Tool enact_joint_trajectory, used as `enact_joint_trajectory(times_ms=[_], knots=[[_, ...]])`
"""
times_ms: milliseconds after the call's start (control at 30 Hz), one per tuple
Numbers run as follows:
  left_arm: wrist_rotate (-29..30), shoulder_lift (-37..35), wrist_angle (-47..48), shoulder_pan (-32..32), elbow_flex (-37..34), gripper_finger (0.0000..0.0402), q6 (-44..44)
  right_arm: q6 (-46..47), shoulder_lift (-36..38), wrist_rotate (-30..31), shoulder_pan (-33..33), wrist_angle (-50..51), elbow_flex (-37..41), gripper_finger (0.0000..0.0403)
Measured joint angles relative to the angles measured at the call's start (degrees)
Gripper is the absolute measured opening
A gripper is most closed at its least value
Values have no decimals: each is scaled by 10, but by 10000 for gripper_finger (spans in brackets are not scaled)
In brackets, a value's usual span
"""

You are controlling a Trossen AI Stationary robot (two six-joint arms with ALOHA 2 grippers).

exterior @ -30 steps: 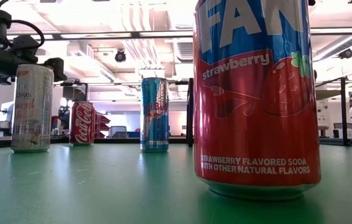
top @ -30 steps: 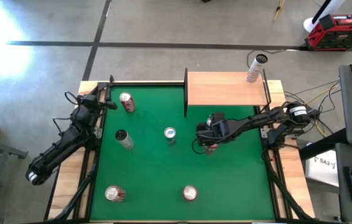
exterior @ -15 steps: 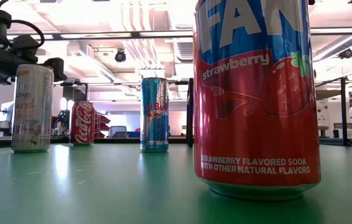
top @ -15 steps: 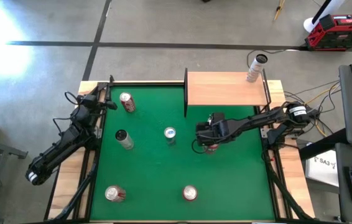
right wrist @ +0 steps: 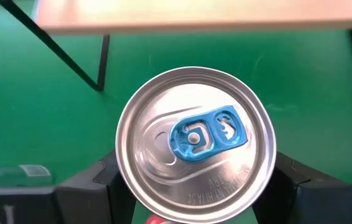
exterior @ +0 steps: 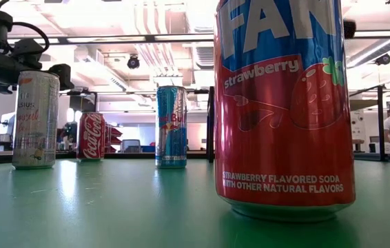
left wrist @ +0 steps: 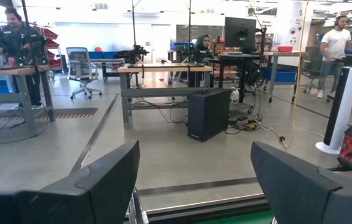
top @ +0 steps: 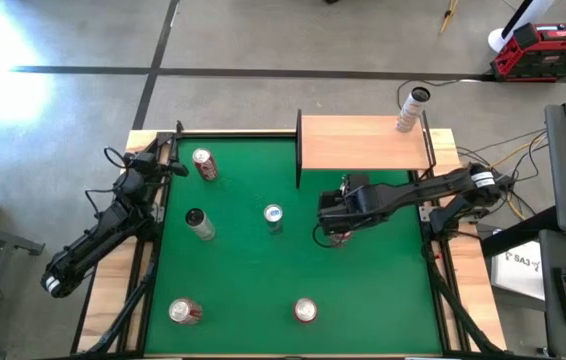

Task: Place canned beverage on shelf
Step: Put the top blue soda can on the shelf

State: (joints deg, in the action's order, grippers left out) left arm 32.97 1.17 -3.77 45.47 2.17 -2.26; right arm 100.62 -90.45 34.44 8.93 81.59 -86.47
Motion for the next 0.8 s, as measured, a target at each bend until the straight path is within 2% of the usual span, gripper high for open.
enact_joint_trajectory(times_ms=[200, 300, 567, 800], knots=[[0, 0, 0, 0, 0, 293, 0, 11, 5, 8, 1, 78, -77, 220], [0, 0, 0, 0, 0, 293, 0, 6, 16, 23, 1, 84, -100, 220], [0, 0, 0, 0, 0, 293, 0, -15, 67, 76, -17, 86, -100, 220], [0, 0, 0, 0, 0, 293, 0, -104, 87, 77, -92, 85, -98, 220]])
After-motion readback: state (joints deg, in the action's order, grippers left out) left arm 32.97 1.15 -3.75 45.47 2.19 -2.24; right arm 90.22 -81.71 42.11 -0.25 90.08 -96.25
